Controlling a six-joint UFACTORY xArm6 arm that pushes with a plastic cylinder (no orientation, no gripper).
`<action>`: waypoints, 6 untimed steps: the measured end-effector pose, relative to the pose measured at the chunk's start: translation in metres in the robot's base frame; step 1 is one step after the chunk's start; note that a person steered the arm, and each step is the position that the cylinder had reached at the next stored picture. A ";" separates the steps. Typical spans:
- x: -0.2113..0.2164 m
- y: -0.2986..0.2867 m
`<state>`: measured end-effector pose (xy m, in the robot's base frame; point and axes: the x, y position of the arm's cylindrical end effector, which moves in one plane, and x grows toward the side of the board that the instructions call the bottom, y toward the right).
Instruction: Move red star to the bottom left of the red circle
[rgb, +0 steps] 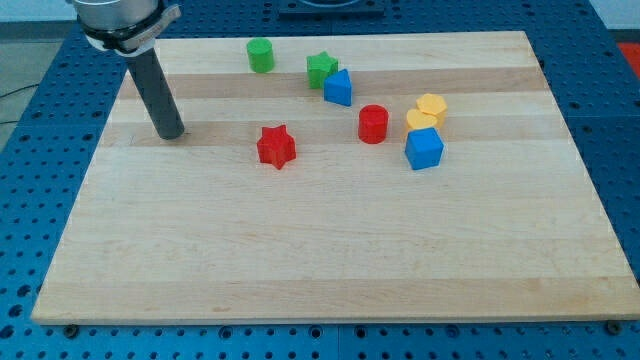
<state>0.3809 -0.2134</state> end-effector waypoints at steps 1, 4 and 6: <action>0.000 0.000; 0.025 0.017; 0.049 0.107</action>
